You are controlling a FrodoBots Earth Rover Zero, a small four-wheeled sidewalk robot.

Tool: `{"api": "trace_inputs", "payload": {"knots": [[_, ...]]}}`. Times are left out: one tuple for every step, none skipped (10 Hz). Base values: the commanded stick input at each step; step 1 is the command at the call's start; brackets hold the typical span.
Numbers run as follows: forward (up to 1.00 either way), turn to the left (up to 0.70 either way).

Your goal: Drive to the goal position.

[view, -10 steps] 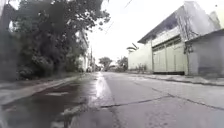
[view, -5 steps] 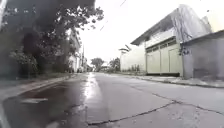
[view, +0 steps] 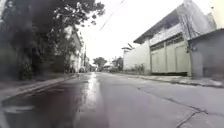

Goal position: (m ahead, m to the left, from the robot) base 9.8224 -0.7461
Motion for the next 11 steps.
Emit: {"api": "trace_inputs", "payload": {"knots": [[1.00, 0.00], [1.00, 0.00], [1.00, 0.00], [1.00, 0.00], [1.00, 0.00], [1.00, 0.00], [1.00, 0.00], [1.00, 0.00], [1.00, 0.00], [1.00, 0.00], [1.00, 0.00]]}}
